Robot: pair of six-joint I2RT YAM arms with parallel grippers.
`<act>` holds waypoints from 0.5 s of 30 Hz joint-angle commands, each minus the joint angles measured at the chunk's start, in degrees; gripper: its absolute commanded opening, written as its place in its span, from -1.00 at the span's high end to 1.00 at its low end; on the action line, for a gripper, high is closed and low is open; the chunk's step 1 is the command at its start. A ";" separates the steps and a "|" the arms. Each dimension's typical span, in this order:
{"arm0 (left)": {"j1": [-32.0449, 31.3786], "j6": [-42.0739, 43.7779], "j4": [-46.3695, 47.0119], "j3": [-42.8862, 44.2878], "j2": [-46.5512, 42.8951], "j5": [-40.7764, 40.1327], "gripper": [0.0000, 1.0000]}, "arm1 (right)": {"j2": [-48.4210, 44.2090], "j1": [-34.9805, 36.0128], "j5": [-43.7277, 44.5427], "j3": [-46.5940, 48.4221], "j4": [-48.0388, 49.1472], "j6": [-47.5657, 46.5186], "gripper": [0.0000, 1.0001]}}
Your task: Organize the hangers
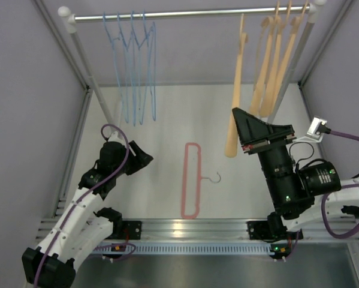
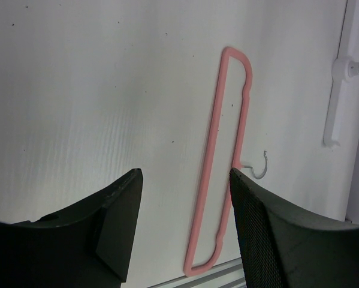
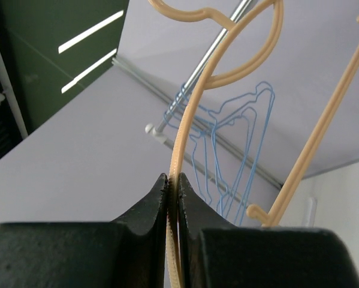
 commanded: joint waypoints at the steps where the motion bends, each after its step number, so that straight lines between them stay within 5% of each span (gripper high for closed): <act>1: 0.33 0.48 0.83 -0.05 -0.31 0.80 -0.28 | 2.56 0.00 -0.76 5.28 17.62 -14.13 1.00; 7: 0.33 0.12 0.83 1.01 -0.14 1.33 -0.28 | 6.69 -4.74 0.56 9.68 18.89 -16.36 1.00; 11: 0.33 0.12 0.83 1.45 -0.31 1.60 -0.27 | 4.69 -14.91 -0.05 9.51 -0.60 8.43 1.00; 15: 0.33 0.39 0.39 1.01 -0.93 1.34 -0.28 | 3.18 -21.70 -3.21 8.28 -13.02 19.77 1.00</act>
